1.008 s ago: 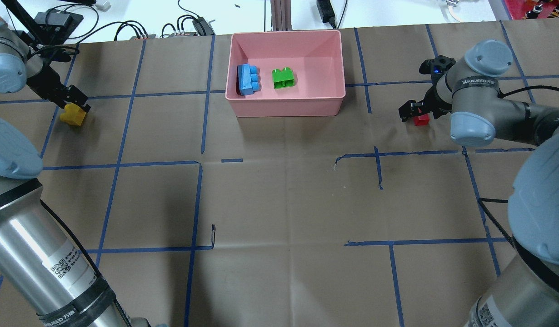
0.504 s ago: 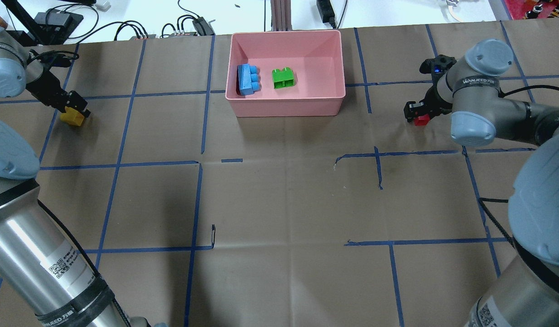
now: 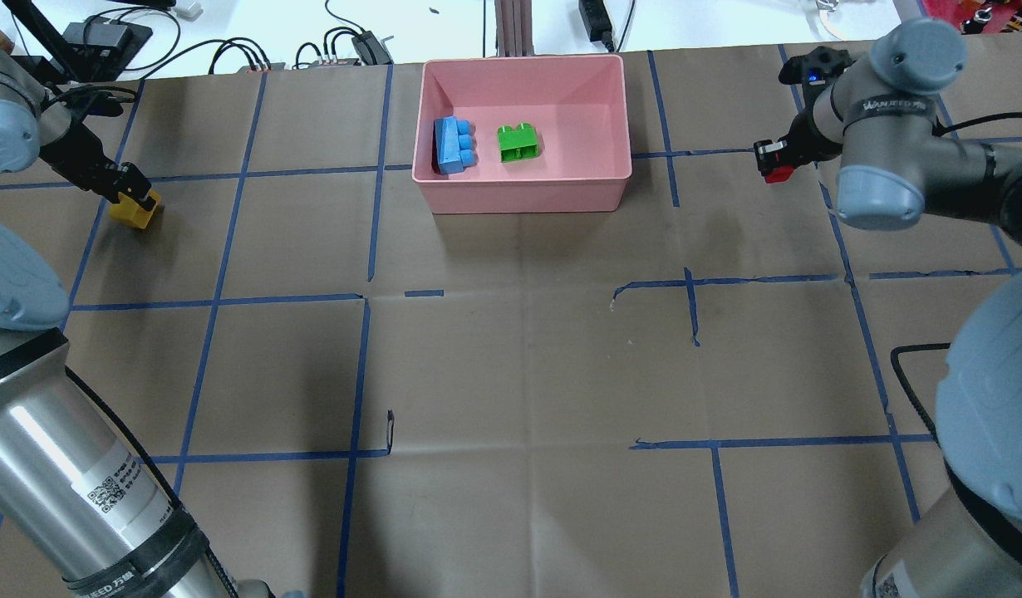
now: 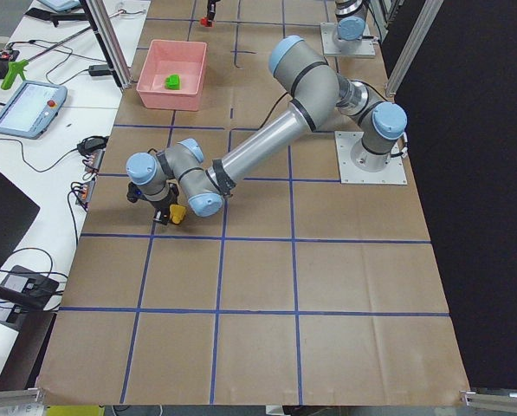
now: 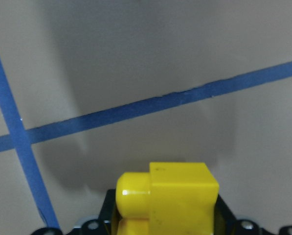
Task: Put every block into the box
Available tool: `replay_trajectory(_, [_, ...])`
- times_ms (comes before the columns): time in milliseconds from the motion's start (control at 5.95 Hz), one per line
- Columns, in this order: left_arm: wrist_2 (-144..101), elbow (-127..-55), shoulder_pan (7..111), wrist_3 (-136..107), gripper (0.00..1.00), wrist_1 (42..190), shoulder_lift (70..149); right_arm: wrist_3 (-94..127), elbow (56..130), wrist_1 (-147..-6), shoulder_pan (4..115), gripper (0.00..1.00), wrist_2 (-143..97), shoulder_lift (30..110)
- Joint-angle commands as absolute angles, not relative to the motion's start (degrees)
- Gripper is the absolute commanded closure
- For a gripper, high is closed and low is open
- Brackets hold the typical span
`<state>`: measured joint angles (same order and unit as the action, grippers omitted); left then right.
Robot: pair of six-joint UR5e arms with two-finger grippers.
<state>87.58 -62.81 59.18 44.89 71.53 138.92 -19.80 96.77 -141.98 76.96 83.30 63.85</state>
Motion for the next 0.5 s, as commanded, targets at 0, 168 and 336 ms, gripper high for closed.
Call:
replay_trajectory(0, [87.54,-60.40,59.85,44.48,0.89,72.33,135.91,-19.25,87.14,-131.70,82.14,0.95,82.53,66.08])
replay_trajectory(168, [87.54,-58.99,61.68,43.95,0.90,75.12,132.05,-16.81,84.32,-131.83,86.35,0.93,75.05,66.18])
replay_trajectory(336, [87.71,-58.28,63.70,43.25,0.90,76.97,129.31,-5.04,84.03,-132.27,89.79,0.93,67.75,66.01])
